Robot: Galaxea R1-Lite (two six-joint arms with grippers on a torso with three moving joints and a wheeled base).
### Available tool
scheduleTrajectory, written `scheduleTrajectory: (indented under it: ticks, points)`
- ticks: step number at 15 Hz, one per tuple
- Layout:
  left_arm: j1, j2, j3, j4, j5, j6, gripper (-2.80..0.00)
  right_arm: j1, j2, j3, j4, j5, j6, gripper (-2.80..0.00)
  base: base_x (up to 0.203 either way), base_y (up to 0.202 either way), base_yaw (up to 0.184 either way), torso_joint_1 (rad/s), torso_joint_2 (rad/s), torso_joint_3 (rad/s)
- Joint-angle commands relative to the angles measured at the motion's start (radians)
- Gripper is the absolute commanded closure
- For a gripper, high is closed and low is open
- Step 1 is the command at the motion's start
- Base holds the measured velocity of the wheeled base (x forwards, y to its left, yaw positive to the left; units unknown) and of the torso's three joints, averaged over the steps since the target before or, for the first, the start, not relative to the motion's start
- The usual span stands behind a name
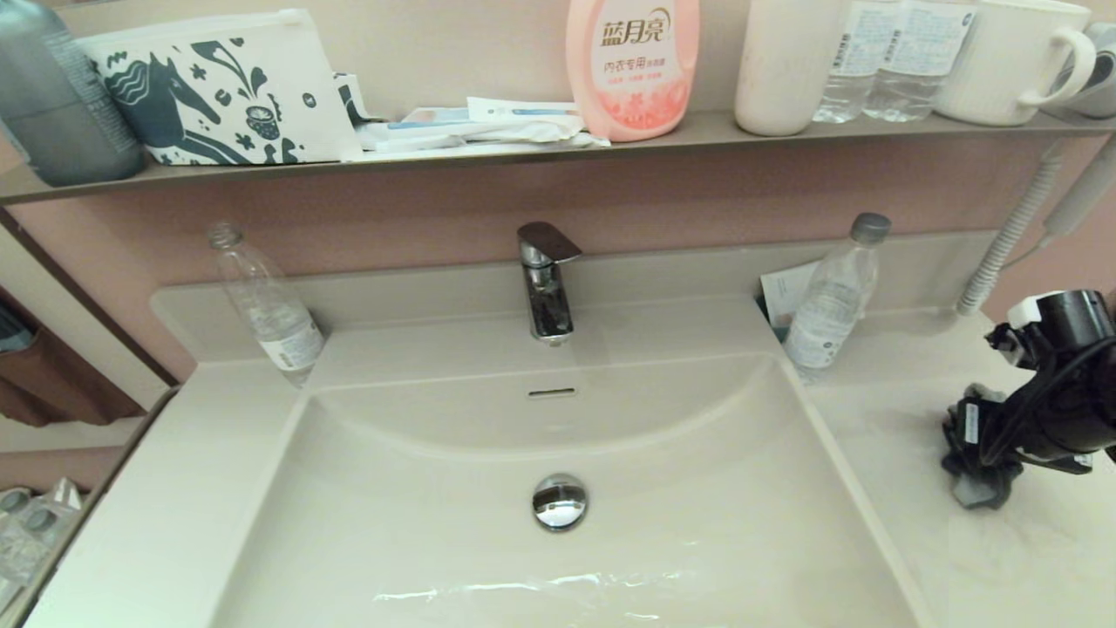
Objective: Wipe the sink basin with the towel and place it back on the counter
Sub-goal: Wipe the sink
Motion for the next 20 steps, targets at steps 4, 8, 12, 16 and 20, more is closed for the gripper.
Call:
scheduleTrajectory:
  ticks: [4, 8, 12, 16, 20]
  points:
    - [0.0, 0.001, 0.0, 0.0, 0.0, 0.0, 0.0, 0.143, -0.004, -0.03, 0.002, -0.007, 0.093, 0.0, 0.0, 0.0, 0.0, 0.0, 0.0, 0.0]
    - [0.0, 0.001, 0.0, 0.0, 0.001, 0.0, 0.0, 0.297, -0.004, -0.033, 0.019, -0.059, 0.175, 0.0, 0.0, 0.0, 0.0, 0.0, 0.0, 0.0]
    - [0.0, 0.001, 0.0, 0.0, 0.0, 0.0, 0.0, 0.323, -0.059, 0.006, 0.183, -0.07, 0.193, 0.0, 0.0, 0.0, 0.0, 0.0, 0.0, 0.0]
    - [0.0, 0.001, 0.0, 0.0, 0.0, 0.0, 0.0, 0.307, -0.145, 0.127, 0.237, -0.093, 0.185, 0.0, 0.0, 0.0, 0.0, 0.0, 0.0, 0.0]
    - [0.0, 0.001, 0.0, 0.0, 0.0, 0.0, 0.0, 0.151, -0.188, 0.162, 0.289, -0.122, 0.107, 0.0, 0.0, 0.0, 0.0, 0.0, 0.0, 0.0]
